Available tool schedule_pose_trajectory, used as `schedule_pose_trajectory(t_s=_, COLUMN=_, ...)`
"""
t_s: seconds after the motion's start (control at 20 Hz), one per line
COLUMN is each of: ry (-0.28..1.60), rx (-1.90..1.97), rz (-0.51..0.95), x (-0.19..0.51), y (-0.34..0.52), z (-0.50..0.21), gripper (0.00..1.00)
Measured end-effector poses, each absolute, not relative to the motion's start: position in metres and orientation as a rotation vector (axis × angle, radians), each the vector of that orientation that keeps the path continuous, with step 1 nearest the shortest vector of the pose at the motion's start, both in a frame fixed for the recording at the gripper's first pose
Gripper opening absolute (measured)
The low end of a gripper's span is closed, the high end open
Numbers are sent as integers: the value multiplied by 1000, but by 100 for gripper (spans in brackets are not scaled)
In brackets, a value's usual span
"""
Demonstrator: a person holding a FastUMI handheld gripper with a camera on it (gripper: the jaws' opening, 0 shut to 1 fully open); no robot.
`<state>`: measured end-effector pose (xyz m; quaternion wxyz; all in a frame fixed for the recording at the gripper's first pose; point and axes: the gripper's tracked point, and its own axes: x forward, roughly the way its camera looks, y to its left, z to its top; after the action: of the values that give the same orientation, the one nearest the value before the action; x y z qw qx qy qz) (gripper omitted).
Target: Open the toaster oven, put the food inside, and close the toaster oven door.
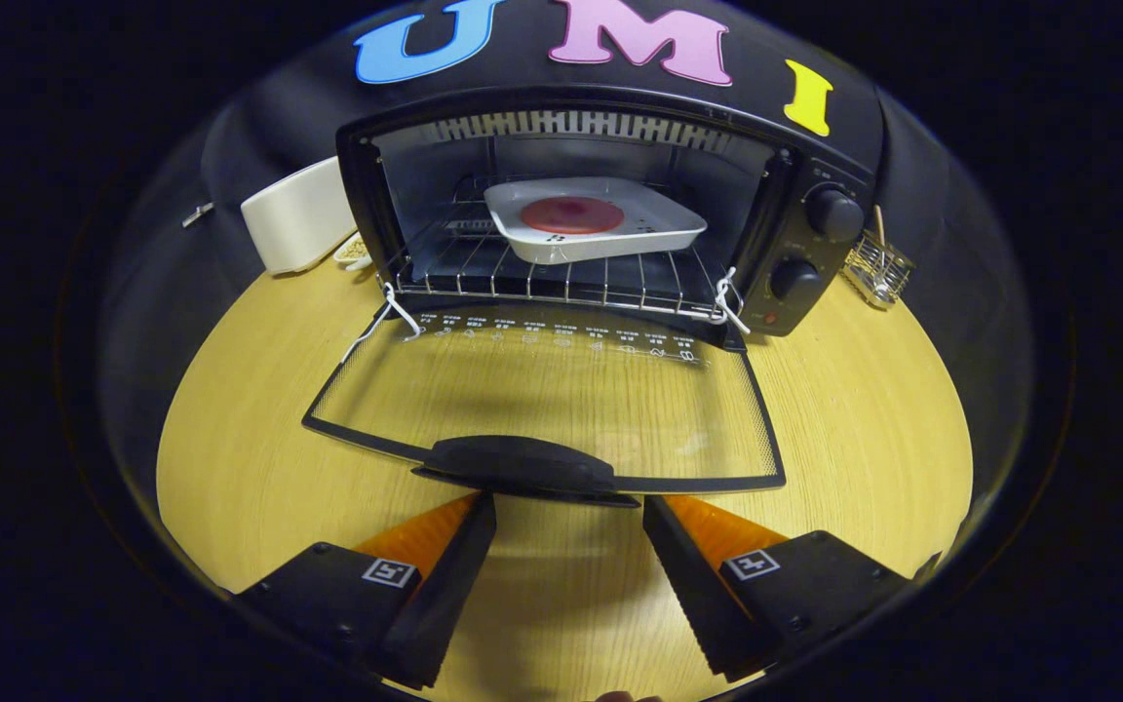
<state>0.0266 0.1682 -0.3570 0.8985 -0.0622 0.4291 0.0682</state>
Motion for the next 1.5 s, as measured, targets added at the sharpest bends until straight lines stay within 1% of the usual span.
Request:
schedule_pose_trajectory(t_s=0.35, ry=832, rx=-141, rz=181, x=26, y=170, z=-336, gripper=98)
schedule_pose_trajectory(t_s=0.5, ry=797, rx=-153, rz=204, x=26, y=171, z=-316, gripper=99)
schedule_pose_trajectory(t_s=0.75, ry=594, rx=-178, rz=204, x=44, y=174, z=-255, gripper=99)
schedule_pose_trajectory(t_s=1.15, ry=405, rx=-77, rz=152, x=82, y=163, z=-164, gripper=99)
schedule_pose_trajectory(t_s=1.5, ry=161, rx=-139, rz=138, x=60, y=120, z=-73, gripper=99)
